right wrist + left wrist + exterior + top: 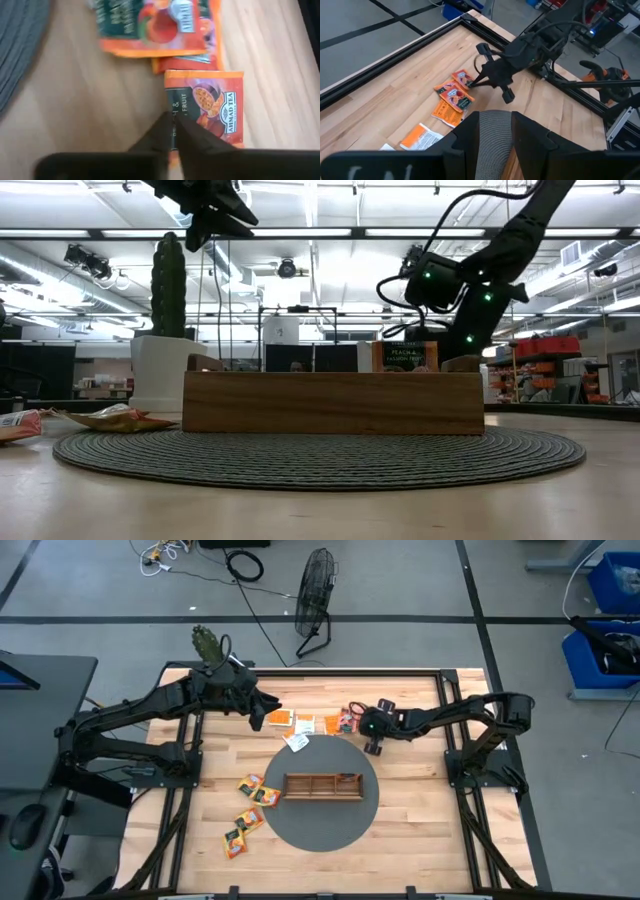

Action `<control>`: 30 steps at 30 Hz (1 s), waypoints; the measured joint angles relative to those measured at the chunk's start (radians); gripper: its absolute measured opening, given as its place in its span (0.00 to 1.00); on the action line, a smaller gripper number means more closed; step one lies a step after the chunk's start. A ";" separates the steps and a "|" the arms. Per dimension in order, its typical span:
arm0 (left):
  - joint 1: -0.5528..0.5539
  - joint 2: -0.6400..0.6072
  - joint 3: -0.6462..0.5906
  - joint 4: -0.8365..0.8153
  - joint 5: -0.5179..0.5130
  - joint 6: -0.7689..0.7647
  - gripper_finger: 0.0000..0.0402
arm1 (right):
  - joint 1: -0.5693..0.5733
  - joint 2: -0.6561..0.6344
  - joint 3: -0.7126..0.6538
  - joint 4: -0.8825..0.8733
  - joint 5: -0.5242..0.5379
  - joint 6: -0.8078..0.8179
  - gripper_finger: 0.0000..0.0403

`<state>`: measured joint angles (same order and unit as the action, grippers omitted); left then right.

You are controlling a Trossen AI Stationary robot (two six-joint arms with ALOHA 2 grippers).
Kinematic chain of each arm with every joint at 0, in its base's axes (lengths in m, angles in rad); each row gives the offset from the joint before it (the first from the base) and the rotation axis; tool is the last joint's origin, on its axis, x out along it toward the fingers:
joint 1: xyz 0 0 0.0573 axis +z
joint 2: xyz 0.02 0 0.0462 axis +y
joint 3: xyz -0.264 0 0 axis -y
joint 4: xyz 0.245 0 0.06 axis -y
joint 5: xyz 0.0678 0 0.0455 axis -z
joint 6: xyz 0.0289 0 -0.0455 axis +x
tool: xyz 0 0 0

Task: Pick & Place Tea
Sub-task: Put the red tea bag into the right section of the wooden organizer

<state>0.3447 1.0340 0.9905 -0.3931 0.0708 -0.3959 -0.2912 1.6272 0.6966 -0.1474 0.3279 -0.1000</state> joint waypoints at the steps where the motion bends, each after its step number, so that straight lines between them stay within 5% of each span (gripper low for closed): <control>1: 0.000 0.000 0.000 0.000 0.000 -0.001 0.29 | -0.005 0.000 0.011 -0.022 -0.002 0.027 0.02; 16: 0.000 0.000 0.000 0.000 -0.054 0.054 0.29 | -0.015 -0.122 0.379 -0.450 -0.181 0.405 0.00; 24: -0.008 0.000 0.000 0.024 -0.078 0.239 0.29 | -0.015 -0.251 0.551 -0.432 -0.198 0.754 0.00; 30: -0.048 0.038 0.001 0.136 -0.079 0.443 0.29 | 0.002 -0.288 0.570 -0.263 -0.198 1.030 0.00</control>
<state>0.2970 1.0715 0.9913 -0.2575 -0.0083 0.0466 -0.2894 1.3396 1.2668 -0.4100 0.1302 0.9305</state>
